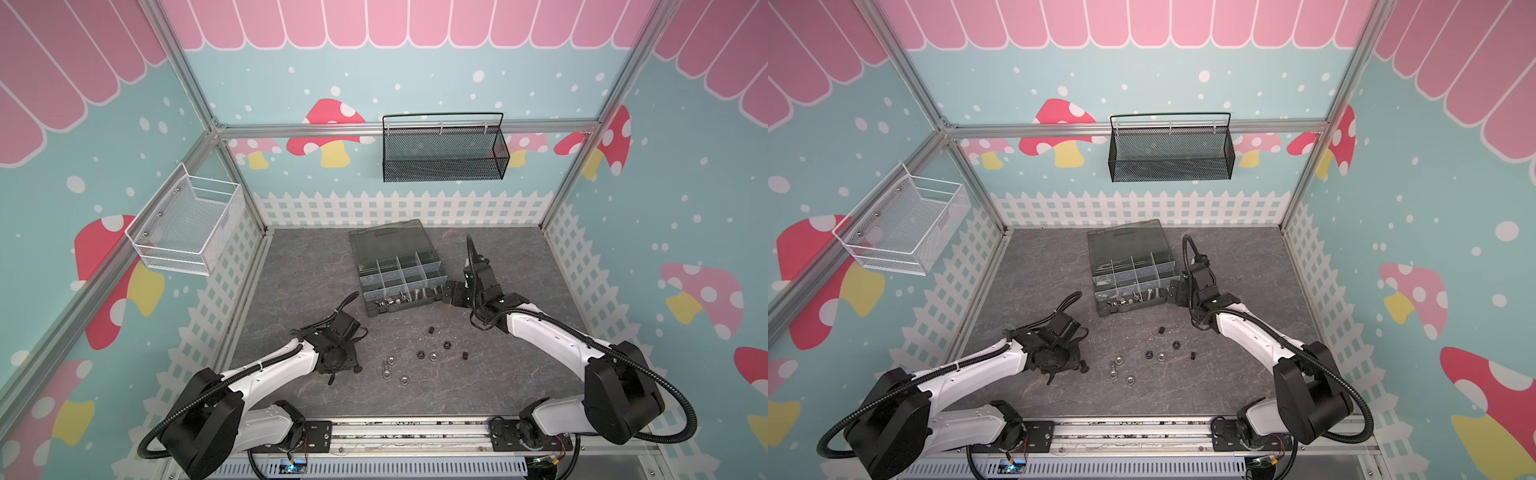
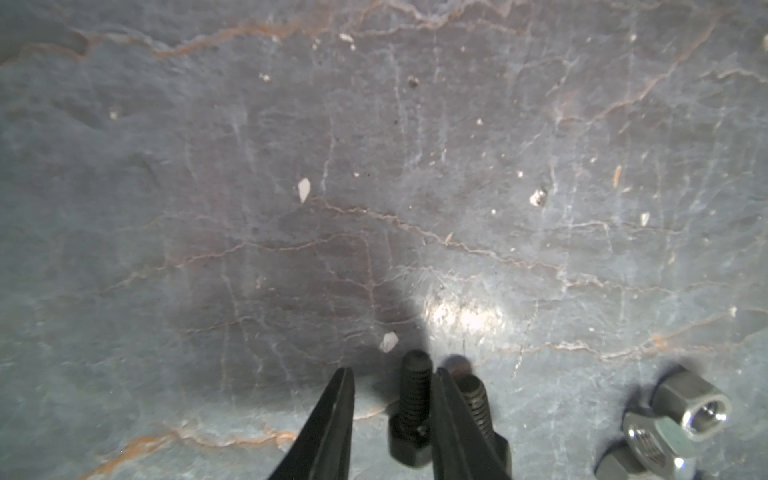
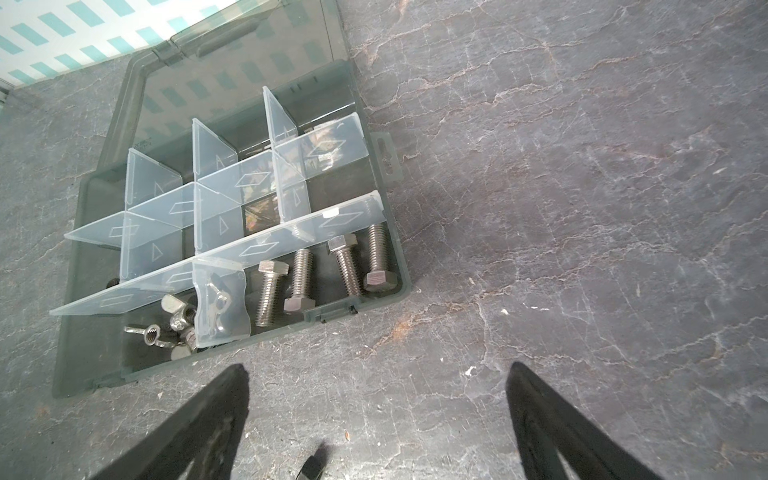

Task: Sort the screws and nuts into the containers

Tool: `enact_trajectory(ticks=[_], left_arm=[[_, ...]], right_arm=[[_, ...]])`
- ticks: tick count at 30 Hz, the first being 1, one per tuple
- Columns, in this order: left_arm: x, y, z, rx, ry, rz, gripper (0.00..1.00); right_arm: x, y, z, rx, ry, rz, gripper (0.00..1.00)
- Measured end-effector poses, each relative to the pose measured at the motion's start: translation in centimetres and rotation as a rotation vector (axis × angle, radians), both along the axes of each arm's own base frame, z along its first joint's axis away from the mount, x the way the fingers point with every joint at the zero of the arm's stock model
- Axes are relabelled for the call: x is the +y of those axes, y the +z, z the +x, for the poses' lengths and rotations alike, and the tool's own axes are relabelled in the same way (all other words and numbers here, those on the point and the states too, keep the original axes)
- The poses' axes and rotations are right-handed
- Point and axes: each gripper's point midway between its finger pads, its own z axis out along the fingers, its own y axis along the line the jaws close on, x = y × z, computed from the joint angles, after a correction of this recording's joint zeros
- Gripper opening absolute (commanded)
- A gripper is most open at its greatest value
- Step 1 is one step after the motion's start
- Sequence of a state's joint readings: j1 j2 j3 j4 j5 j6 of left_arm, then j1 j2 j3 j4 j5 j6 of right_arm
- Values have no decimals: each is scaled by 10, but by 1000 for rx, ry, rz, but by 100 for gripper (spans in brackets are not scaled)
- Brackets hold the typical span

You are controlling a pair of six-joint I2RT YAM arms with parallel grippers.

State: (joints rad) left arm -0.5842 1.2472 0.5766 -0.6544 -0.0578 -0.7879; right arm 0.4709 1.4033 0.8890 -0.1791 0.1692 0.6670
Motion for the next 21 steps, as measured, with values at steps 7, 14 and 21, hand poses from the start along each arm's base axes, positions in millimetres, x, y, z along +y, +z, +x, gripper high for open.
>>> enact_trajectory(ticks=[7, 14, 21], left_arm=[[5, -4, -1, 8, 3, 32, 27], [6, -3, 0, 6, 10, 34, 34], [3, 2, -2, 0, 34, 3, 42]], right_arm=[[-1, 0, 0, -2, -5, -4, 98], [-1, 0, 0, -2, -5, -4, 98], [-1, 0, 0, -1, -5, -5, 98]])
